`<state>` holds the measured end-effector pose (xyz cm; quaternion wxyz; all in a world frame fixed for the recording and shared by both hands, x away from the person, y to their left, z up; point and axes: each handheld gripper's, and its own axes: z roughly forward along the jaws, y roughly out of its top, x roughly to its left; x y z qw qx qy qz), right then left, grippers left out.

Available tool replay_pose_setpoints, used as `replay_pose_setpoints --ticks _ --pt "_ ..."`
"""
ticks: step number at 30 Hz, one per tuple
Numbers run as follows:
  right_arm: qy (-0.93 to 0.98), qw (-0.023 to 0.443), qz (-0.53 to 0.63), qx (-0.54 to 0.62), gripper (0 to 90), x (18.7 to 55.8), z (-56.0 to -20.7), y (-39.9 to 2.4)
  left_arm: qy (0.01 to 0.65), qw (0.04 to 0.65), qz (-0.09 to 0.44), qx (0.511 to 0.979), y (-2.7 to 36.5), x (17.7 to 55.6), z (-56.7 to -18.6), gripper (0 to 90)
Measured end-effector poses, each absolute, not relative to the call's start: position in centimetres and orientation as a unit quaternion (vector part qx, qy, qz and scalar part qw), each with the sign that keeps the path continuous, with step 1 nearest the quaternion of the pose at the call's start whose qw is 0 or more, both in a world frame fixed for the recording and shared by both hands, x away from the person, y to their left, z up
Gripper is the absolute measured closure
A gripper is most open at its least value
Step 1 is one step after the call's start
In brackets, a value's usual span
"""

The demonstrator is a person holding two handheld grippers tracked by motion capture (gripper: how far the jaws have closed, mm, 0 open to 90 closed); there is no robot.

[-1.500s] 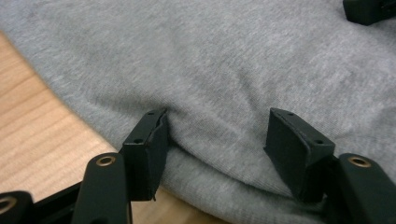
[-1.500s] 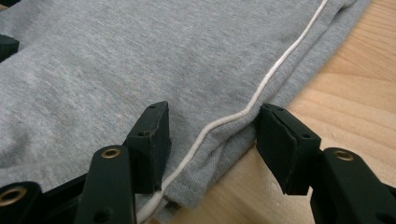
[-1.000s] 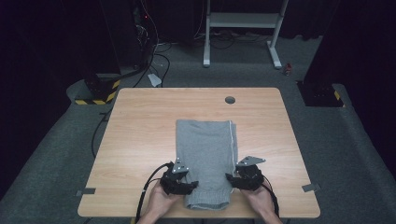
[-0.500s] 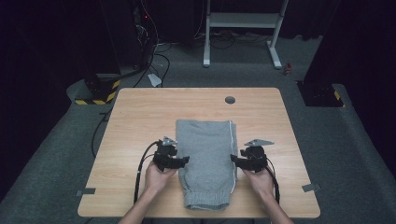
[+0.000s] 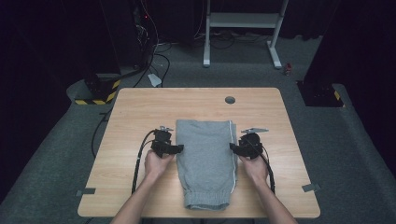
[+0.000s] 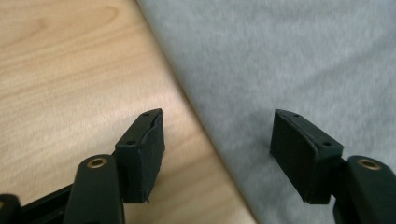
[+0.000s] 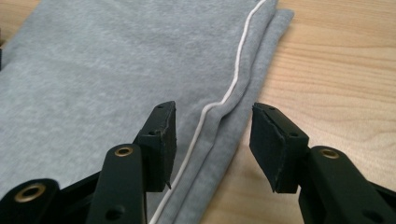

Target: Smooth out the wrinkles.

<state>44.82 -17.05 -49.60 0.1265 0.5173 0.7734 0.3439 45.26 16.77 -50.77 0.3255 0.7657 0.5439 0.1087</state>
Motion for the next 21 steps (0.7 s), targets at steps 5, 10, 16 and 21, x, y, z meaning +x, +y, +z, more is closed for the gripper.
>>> replay_pose_setpoints --ticks 5,10,16,21 --pt "0.761 0.124 0.335 0.541 50.5 46.3 -49.7 -16.8 0.548 0.323 0.109 0.764 16.6 46.3 -50.7 34.9" --pt "0.754 0.125 0.323 0.559 50.1 47.6 -50.0 -16.5 0.559 0.339 0.114 0.748 16.7 46.9 -51.0 35.3" --pt "0.753 0.136 0.306 0.567 48.9 48.7 -50.6 -15.9 0.548 0.304 0.127 0.769 15.8 48.1 -50.7 33.0" --pt "0.751 0.144 0.302 0.569 48.8 49.1 -50.7 -15.6 0.546 0.296 0.141 0.771 15.1 48.7 -50.7 32.8"
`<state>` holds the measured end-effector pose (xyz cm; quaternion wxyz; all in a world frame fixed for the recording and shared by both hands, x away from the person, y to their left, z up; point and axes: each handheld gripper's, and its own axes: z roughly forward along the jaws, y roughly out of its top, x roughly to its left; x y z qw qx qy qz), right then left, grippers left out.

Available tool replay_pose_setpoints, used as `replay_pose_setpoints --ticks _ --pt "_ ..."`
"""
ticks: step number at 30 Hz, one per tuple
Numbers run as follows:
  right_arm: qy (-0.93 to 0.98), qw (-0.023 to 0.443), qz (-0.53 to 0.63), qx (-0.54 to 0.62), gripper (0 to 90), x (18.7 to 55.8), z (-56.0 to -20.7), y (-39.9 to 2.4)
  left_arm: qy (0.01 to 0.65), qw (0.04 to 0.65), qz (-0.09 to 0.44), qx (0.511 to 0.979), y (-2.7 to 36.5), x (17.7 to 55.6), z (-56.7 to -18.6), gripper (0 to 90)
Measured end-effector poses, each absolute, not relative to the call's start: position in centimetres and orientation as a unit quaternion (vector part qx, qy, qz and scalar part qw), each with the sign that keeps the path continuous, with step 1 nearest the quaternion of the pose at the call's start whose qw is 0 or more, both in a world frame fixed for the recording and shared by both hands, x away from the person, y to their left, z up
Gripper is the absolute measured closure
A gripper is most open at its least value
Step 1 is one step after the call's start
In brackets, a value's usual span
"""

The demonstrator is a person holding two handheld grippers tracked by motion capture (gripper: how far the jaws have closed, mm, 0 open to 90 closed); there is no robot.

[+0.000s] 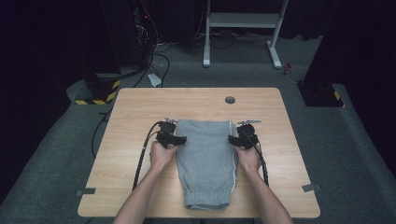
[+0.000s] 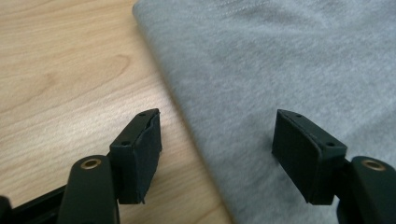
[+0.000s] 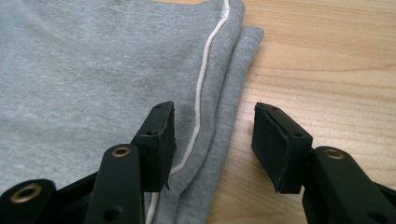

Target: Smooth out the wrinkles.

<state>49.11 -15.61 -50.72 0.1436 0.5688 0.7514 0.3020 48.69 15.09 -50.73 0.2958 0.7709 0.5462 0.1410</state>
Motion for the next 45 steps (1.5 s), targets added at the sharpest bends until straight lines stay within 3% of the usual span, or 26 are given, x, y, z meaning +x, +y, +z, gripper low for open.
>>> replay_pose_setpoints --ticks 5,10,14,18,20,25,45 --pt "0.762 0.150 0.289 0.560 52.1 49.9 -50.6 -14.9 0.531 0.277 0.168 0.783 14.1 48.6 -50.8 34.4" --pt "0.775 0.164 0.283 0.540 62.0 49.7 -50.7 -14.2 0.517 0.279 0.164 0.792 13.6 48.8 -50.7 45.3" --pt "0.782 0.157 0.287 0.530 74.2 49.8 -50.7 -14.2 0.513 0.288 0.155 0.793 13.4 48.9 -50.6 61.2" --pt "0.793 0.144 0.281 0.522 80.3 50.1 -50.5 -14.1 0.517 0.306 0.125 0.790 13.5 49.2 -50.6 77.7" --pt "0.796 0.139 0.278 0.519 81.4 50.2 -50.4 -14.0 0.515 0.307 0.116 0.792 13.7 49.4 -50.6 80.8" --pt "0.796 0.119 0.291 0.517 83.0 50.2 -50.2 -14.6 0.525 0.327 0.065 0.783 15.0 49.7 -50.6 84.6" --pt "0.800 0.104 0.349 0.477 83.9 48.2 -46.1 -16.3 0.508 0.397 0.036 0.763 16.9 48.4 -47.5 85.4"
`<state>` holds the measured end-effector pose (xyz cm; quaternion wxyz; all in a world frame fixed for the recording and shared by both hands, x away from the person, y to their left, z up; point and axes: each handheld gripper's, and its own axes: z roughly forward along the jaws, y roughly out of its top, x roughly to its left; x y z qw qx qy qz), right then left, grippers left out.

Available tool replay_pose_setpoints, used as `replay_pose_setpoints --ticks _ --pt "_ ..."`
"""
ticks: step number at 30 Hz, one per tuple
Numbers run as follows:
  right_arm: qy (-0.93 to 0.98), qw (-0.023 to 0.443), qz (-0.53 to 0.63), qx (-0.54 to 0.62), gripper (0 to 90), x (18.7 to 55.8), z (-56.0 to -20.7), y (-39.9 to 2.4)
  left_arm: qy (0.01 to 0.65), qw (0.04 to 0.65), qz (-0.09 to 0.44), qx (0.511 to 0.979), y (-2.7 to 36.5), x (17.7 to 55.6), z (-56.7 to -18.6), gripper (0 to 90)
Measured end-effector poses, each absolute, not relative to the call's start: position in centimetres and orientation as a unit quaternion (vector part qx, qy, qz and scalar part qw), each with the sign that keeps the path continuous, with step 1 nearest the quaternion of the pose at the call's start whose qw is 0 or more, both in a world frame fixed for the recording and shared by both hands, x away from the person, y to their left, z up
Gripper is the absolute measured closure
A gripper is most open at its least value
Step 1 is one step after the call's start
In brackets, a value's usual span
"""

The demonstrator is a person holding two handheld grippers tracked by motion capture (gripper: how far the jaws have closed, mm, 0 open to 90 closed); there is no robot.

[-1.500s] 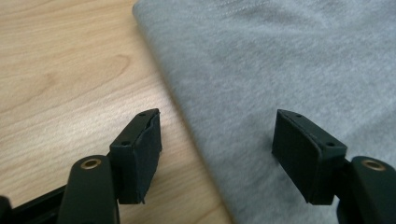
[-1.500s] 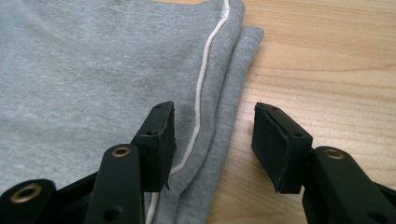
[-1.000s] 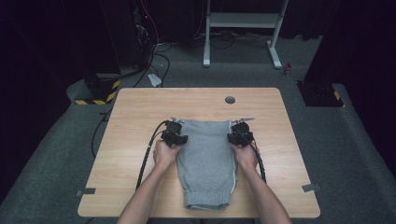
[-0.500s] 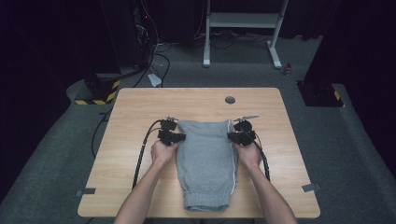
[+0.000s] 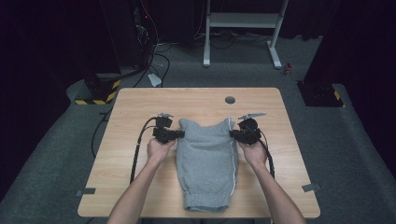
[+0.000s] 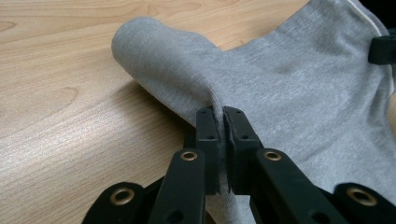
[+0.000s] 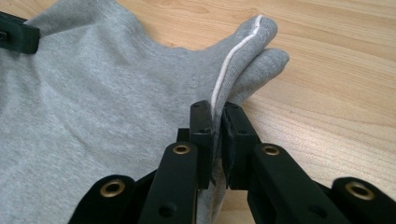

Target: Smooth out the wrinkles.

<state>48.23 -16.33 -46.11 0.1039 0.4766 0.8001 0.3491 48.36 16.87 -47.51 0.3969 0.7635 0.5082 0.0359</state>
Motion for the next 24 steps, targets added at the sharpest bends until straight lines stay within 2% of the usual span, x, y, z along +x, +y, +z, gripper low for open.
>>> replay_pose_setpoints --ticks 12,24 --pt "0.794 0.092 0.361 0.480 84.2 48.2 -45.5 -16.9 0.506 0.417 0.025 0.755 17.4 48.2 -46.8 85.6" --pt "0.792 0.097 0.361 0.483 84.5 49.0 -44.2 -16.9 0.497 0.418 0.037 0.760 17.3 49.2 -44.8 85.6"
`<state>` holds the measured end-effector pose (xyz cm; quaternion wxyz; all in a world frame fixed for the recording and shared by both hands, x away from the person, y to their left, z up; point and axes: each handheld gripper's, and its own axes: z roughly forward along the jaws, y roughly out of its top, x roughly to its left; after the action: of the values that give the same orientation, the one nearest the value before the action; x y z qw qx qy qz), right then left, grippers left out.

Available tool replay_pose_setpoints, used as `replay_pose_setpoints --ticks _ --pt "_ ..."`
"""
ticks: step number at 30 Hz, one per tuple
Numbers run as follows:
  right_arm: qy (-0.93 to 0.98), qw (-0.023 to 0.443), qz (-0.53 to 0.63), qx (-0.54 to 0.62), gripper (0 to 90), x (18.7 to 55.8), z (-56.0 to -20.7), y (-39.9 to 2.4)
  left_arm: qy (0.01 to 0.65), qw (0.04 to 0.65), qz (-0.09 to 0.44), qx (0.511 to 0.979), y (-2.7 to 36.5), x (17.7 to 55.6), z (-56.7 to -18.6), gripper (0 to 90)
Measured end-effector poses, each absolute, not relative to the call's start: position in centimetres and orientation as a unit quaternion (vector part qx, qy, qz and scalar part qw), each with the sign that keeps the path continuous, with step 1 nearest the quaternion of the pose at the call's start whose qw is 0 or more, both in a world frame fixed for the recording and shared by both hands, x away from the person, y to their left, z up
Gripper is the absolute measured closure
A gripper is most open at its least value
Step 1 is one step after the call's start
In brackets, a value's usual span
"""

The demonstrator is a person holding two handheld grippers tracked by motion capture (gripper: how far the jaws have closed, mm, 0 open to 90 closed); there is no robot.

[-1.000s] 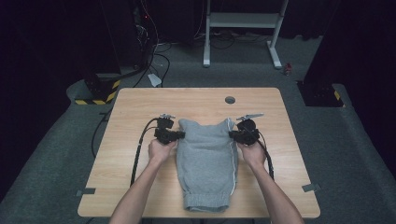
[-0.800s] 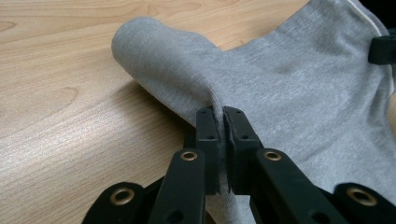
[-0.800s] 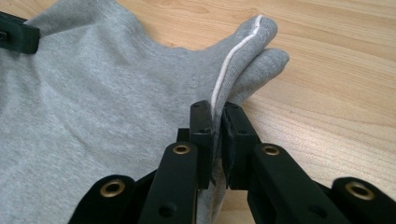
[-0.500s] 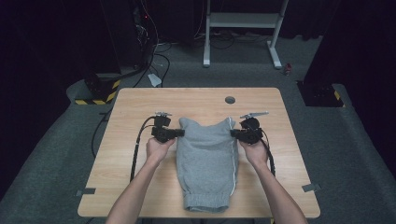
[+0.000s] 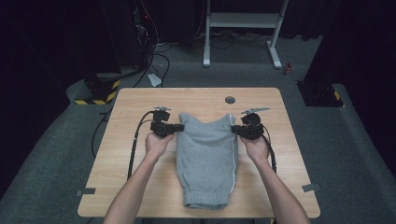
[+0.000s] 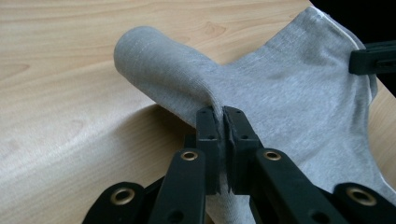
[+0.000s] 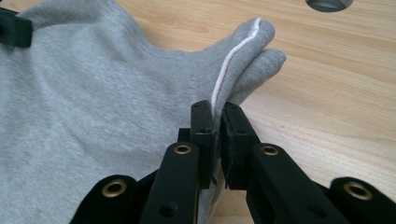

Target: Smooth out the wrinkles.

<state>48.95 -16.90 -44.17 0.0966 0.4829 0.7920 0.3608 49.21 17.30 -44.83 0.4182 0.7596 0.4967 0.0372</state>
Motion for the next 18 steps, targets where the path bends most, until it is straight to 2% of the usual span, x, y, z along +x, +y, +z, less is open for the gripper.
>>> replay_pose_setpoints --ticks 6,11,18 --pt "0.785 0.104 0.363 0.491 84.5 50.5 -43.1 -17.0 0.511 0.423 0.037 0.747 17.3 51.0 -44.0 85.6" --pt "0.773 0.130 0.380 0.492 84.6 52.0 -41.3 -16.8 0.520 0.432 0.046 0.735 17.4 52.6 -42.5 85.6" --pt "0.772 0.149 0.389 0.480 84.5 51.8 -39.9 -16.5 0.502 0.444 0.063 0.740 17.4 51.9 -41.2 85.5"
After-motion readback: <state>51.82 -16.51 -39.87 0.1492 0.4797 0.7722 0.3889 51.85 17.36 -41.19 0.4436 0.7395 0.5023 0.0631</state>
